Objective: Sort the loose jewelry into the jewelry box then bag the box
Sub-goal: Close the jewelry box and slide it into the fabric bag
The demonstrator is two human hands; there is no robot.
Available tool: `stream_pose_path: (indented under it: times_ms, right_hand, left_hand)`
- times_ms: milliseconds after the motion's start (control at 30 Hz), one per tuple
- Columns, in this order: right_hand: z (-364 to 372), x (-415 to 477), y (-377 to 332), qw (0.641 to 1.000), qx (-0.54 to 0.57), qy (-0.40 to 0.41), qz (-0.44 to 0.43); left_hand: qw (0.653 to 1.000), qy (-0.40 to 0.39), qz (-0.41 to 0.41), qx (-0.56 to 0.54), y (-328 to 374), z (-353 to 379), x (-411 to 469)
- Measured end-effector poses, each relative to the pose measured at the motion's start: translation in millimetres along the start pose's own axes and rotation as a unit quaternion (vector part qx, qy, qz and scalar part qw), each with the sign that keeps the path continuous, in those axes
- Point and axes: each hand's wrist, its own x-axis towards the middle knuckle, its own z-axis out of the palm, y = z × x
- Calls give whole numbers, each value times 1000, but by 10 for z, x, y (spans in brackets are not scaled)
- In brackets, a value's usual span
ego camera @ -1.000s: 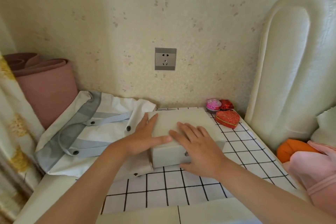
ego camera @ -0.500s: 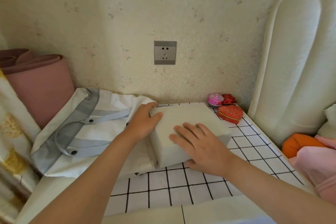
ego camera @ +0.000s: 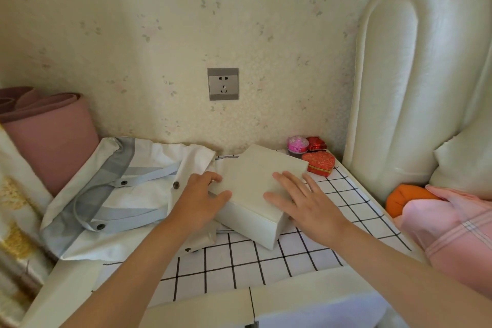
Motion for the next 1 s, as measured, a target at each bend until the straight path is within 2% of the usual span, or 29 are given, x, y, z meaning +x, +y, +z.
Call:
stream_pose_path:
  times_ms: [67,133,167,233,300,367,400,500,700,867,1000]
  right_hand:
    - [-15,-53,-14,994,55,-14,96]
    - [-38,-84,-13,970,159,-16,185]
    - [-59,-83,-22,947,227,-16,227]
    - [-94,-44,-64,877,349,5,330]
    - [-106,23,-124,817,390,-34,424]
    - [-106,79,-223,805,397,-89,432]
    - [-108,107,-286,798,411,-91,431]
    - [-84,179,-360,736,491,-53,464]
    - [123,276,-185,647,612,-34,454]
    - [-168,400,-237,556,731,7,397]
    - [-162,499,-203,488,759,31,430]
  left_hand:
    - [1000,-1,-10,-8,14,20,3]
    - [999,-9,-21,-23,36,30,24]
    - [999,-17,-25,-28,53,40,42]
    - [998,-32,-35,-28,84,73,85]
    - [998,-33,-46,-19,105,118,121]
    - [998,-17,-56,-14,111,147,140]
    - [998,-9,-56,-16,126,151,141]
    - [998,9,-49,-25,161,133,127]
    - [997,36,-65,-29,166,62,-11]
    - [994,14,-102,-31,76,-43,-140]
    - [993,-4,-110,-43,-9,-109,-152]
